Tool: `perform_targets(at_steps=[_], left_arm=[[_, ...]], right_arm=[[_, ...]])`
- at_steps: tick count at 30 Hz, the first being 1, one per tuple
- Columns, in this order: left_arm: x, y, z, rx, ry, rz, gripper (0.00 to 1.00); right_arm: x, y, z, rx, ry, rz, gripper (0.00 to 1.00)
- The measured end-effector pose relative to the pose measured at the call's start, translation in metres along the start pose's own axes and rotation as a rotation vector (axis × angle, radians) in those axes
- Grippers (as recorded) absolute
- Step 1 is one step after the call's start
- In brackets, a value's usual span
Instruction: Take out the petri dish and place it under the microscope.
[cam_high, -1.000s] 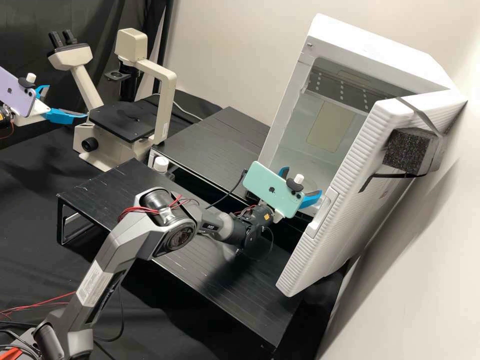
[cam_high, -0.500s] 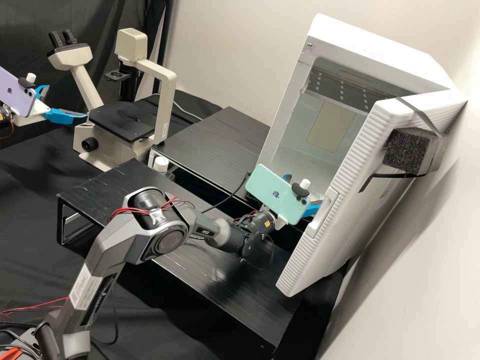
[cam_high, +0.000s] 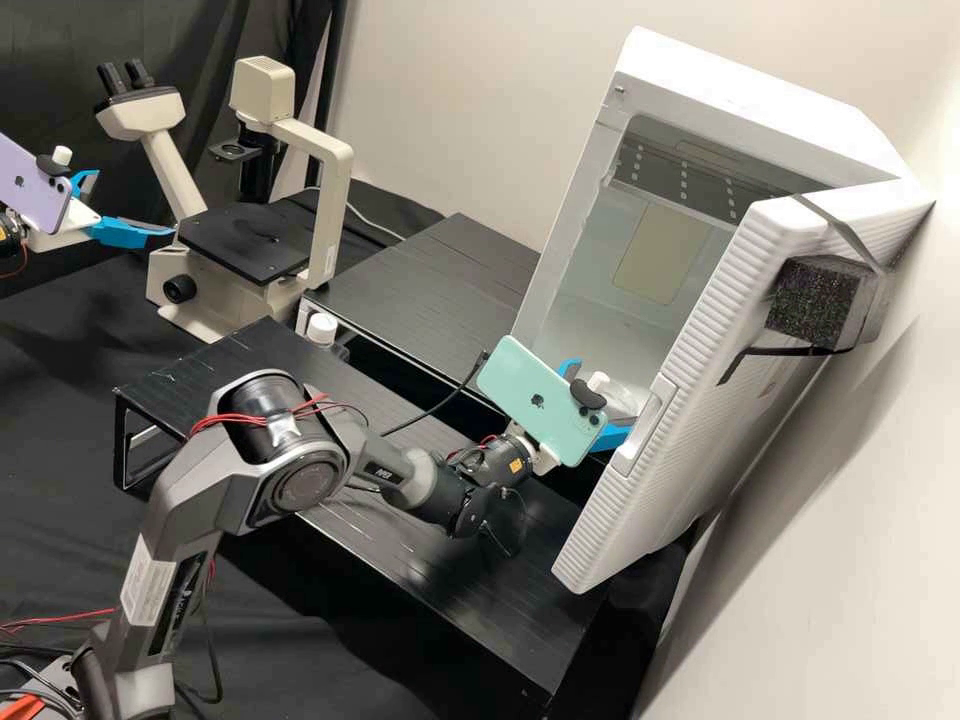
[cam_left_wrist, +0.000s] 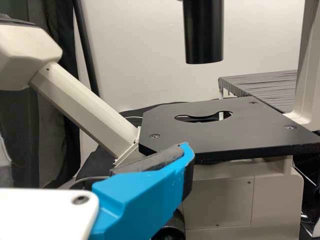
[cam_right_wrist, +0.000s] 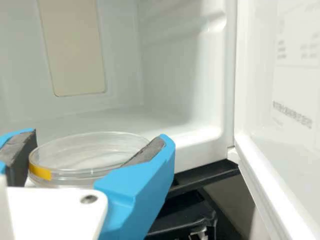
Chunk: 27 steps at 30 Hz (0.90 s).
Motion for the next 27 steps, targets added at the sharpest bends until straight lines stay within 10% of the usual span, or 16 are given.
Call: perform_targets(at_steps=[17, 27], left_arm=[[0.0, 0.0, 0.0, 0.0, 0.0, 0.0, 1.0], [0.0, 0.0, 0.0, 0.0, 0.0, 0.0, 1.0]], right_arm=[[-0.085, -0.004, -0.001, 0.013, 0.062, 0.054, 0.0], [-0.151, -0.032, -0.044, -0.004, 0.194, -0.076, 0.0]])
